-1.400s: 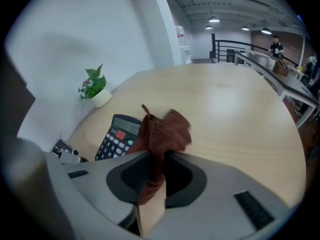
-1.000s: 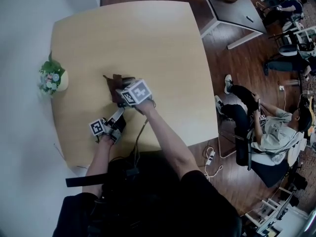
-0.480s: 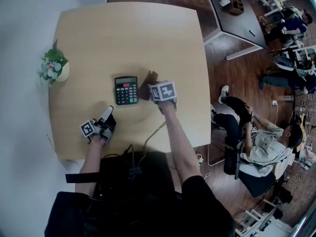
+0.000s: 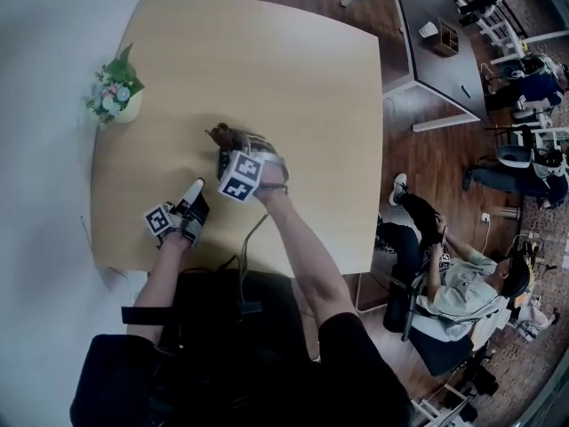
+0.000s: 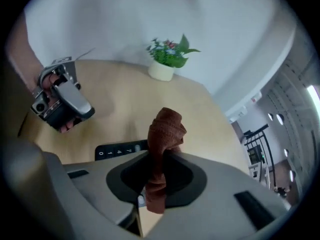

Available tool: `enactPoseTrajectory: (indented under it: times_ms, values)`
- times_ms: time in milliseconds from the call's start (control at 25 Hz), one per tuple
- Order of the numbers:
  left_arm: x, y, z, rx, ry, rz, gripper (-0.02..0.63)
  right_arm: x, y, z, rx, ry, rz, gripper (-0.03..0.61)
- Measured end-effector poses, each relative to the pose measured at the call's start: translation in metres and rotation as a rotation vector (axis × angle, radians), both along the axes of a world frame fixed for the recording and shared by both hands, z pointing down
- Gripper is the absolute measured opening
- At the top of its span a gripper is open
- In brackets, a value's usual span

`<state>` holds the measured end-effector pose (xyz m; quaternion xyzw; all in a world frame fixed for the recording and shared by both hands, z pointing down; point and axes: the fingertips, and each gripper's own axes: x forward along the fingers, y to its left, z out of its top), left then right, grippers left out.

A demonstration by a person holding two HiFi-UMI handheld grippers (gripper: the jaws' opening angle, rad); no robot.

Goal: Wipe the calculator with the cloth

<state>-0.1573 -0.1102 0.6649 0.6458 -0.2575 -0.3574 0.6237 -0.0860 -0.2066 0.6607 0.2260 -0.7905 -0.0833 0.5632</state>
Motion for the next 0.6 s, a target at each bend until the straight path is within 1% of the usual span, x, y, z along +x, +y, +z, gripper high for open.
enactPoseTrajectory:
  times_ms: [120,200,280,360,440,520,560,600]
  values:
    - [-0.001,-0.001,0.001,-0.003,0.002,0.003,0.005,-0.01,0.03,0.018,-0.072,0.041,-0.054,0.067]
    - [-0.002,-0.002,0.0,-0.003,0.003,0.003,0.006,-0.012,0.05,0.023,-0.115,0.047,-0.075,0.067]
    - [-0.002,-0.002,-0.001,-0.002,0.003,0.002,0.008,-0.012,0.075,0.028,-0.178,0.041,-0.092,0.067]
    - [-0.001,-0.002,-0.001,0.0,0.0,0.001,0.008,-0.011,0.105,0.032,-0.278,0.031,-0.118,0.067]
    - [-0.001,-0.002,-0.002,0.002,0.001,0.0,0.008,-0.01,0.134,0.034,-0.408,0.012,-0.137,0.067]
    - [0.0,-0.002,-0.002,0.006,0.001,0.0,0.008,-0.005,0.143,0.029,-0.504,-0.03,-0.099,0.067]
    - [0.0,-0.002,-0.002,0.008,0.0,0.002,0.008,-0.001,0.136,0.023,-0.52,-0.062,-0.054,0.067]
    - [0.001,-0.002,-0.003,0.011,0.0,0.003,0.008,0.003,0.122,0.014,-0.513,-0.101,0.002,0.067]
